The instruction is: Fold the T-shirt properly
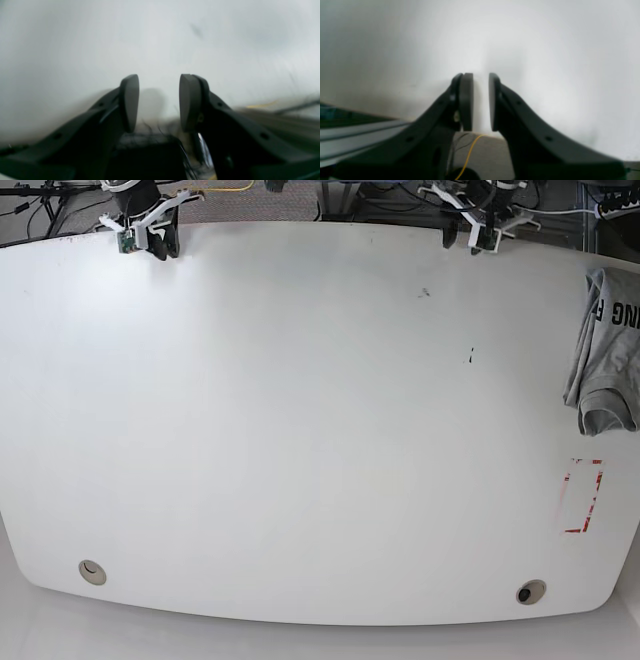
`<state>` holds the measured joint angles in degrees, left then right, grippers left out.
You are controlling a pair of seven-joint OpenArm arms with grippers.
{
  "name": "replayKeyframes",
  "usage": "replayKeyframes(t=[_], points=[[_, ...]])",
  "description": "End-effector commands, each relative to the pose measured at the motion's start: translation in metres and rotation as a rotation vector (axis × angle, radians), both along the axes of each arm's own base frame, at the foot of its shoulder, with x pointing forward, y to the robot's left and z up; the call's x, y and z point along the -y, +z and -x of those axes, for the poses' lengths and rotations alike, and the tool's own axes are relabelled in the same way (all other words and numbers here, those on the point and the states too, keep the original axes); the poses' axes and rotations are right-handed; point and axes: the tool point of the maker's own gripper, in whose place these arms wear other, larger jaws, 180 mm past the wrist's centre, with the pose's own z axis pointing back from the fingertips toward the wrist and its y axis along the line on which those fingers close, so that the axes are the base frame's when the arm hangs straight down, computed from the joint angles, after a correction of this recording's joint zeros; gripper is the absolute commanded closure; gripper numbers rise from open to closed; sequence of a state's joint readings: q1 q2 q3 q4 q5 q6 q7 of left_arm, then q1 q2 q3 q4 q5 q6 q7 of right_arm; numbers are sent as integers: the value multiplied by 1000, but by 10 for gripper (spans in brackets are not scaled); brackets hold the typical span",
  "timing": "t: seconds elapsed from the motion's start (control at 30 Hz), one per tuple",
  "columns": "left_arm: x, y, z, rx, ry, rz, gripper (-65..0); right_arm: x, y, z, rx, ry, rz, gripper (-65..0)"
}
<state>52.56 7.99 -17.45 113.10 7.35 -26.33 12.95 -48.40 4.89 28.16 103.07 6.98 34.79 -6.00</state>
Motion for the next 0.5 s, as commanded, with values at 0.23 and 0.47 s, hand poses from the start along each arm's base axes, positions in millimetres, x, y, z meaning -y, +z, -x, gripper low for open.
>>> replayKeyframes(t=[0.23,0.47], points=[[34,-6,88,-201,-29,90,-249,-14,5,85,-158,-64,-82,-101],[51,-17,131,-319,-36,139,-249,-46,-4,137,-297,-42,-168,-101]])
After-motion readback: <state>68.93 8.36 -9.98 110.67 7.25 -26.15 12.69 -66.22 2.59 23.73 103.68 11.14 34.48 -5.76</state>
